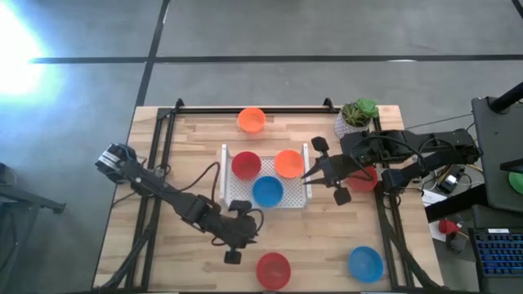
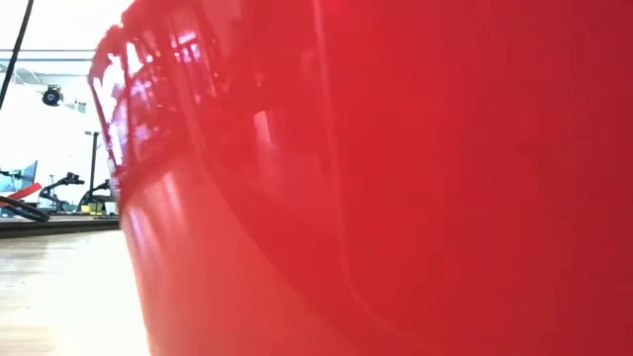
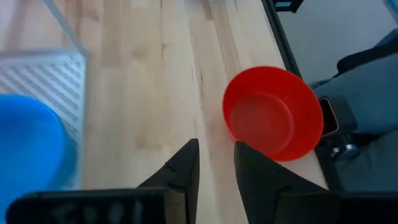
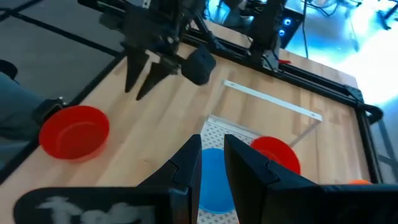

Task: Pick & Place Mini bowls
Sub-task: Stack the bottom red bowl on top of the red bowl on the shelf

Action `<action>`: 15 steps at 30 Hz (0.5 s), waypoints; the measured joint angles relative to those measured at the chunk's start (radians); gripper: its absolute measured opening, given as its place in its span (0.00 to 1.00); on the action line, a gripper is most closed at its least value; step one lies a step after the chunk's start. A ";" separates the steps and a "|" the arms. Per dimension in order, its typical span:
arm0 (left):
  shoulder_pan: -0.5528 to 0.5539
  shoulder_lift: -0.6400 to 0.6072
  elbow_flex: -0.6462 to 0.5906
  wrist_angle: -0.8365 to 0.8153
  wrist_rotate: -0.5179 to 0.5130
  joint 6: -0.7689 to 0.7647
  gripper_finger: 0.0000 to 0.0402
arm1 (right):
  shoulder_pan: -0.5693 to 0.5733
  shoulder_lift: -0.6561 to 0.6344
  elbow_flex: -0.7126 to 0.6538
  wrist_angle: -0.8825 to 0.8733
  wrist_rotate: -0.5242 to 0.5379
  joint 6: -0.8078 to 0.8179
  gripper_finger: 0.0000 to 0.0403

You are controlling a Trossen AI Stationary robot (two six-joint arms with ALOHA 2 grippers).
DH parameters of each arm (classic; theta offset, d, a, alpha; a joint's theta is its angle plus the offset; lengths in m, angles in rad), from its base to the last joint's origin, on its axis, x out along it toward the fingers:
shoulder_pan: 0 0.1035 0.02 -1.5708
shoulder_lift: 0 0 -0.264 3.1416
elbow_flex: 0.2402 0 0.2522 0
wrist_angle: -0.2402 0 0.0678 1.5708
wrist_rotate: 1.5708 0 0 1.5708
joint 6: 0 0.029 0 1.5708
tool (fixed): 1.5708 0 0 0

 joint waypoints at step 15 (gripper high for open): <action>-0.007 0.142 0.016 0.047 0.066 -0.177 0.23 | -0.001 0.000 0.000 -0.008 -0.011 -0.003 0.16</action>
